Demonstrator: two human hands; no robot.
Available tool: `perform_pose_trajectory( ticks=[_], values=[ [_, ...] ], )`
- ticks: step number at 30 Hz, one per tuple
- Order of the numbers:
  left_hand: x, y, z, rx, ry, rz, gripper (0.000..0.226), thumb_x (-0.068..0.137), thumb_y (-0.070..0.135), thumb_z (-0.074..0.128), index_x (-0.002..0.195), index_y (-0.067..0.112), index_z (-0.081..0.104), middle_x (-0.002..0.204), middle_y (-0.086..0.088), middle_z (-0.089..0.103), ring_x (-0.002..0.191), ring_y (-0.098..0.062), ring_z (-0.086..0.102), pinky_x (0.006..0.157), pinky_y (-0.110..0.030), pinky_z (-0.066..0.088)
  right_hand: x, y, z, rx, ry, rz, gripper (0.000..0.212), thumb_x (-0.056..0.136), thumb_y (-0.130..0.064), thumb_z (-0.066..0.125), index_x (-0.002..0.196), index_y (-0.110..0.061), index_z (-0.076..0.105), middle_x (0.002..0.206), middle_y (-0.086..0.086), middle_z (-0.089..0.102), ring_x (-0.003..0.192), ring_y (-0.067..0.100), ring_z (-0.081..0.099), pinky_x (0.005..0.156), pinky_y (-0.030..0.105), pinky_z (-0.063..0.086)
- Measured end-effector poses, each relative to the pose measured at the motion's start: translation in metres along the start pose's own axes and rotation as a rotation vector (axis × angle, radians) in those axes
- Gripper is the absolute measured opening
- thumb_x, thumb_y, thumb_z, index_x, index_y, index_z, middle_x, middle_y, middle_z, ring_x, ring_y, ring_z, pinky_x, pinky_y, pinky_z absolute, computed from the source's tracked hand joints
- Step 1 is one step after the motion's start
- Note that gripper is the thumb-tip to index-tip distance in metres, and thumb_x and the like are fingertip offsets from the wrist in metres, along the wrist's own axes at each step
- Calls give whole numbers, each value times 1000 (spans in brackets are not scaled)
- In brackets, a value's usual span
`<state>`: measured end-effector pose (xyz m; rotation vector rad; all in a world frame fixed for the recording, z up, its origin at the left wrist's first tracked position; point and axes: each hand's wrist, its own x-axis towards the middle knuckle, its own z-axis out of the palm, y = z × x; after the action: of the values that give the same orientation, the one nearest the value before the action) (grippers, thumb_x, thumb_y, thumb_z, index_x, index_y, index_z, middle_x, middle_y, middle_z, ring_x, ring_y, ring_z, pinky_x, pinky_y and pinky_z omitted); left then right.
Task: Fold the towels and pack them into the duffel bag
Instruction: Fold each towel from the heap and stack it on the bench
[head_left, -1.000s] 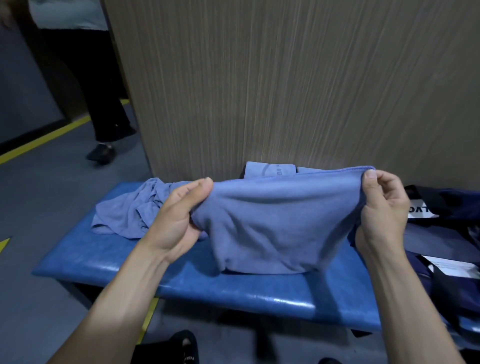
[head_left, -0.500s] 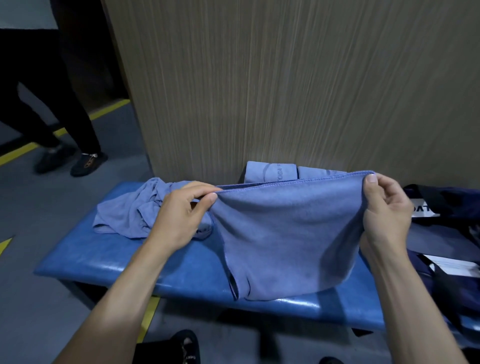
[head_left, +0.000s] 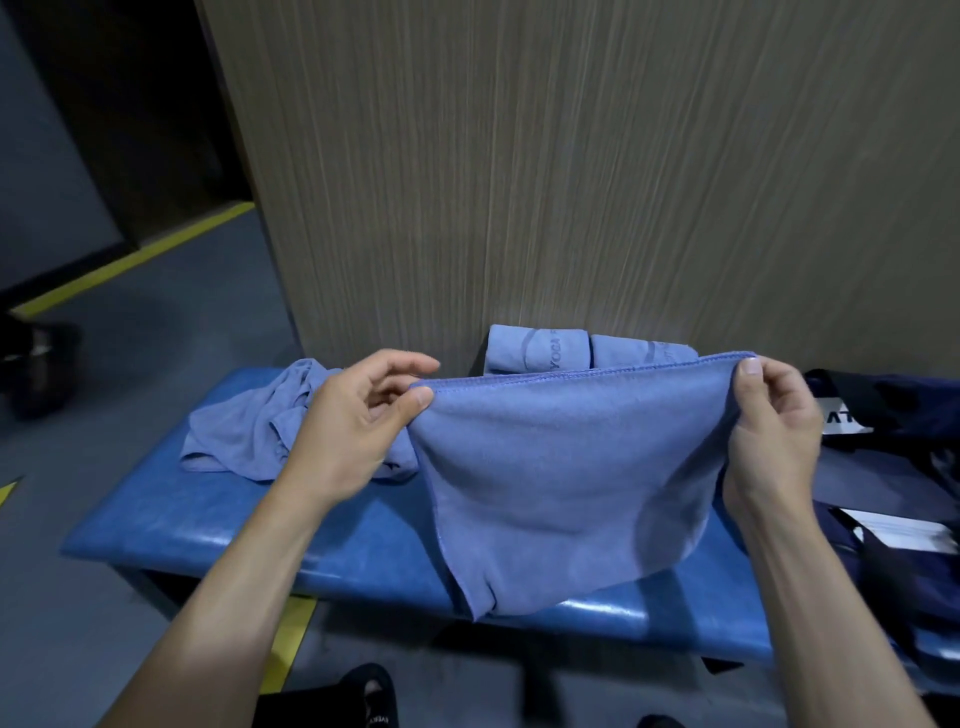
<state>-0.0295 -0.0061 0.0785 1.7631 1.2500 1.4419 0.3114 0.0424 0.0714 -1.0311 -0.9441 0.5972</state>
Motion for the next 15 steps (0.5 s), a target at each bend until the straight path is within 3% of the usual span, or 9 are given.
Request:
perform_pose_trajectory(
  ticks=[4,7,9,12,15],
  values=[
    [-4,-4,5,163,-79,40,21,94,25,66,111,38,67,93,5,69,87,-23,64,81,-41,51,1,1,-1,-19,7,8,17,101,-32,58,86,-28,62,83,-4,51,78,4,46,75,18,41],
    [-4,-2,6,165,-147,98,11,96,19,65,101,28,66,90,-1,66,82,-29,62,78,-48,51,2,1,-3,-14,18,12,16,101,-32,58,86,-28,63,82,-7,53,78,3,48,78,19,43],
    [-5,-2,6,193,-161,75,16,97,15,66,102,30,71,93,1,71,80,-26,65,75,-43,53,2,0,-3,-13,18,12,16,101,-31,59,86,-27,63,81,-8,53,76,1,48,77,16,43],
    [-6,-1,5,261,-158,61,25,94,16,71,103,40,72,91,14,72,79,-6,63,73,-24,50,2,-1,-2,-9,23,4,17,102,-27,58,86,-26,61,77,-8,51,70,-5,47,72,10,41],
    [-6,2,5,276,-192,69,20,93,14,72,99,33,75,94,12,74,90,-12,68,78,-27,53,3,-2,-3,-10,21,-10,16,103,-26,57,87,-26,61,77,-9,52,69,-6,47,72,9,41]
  ],
)
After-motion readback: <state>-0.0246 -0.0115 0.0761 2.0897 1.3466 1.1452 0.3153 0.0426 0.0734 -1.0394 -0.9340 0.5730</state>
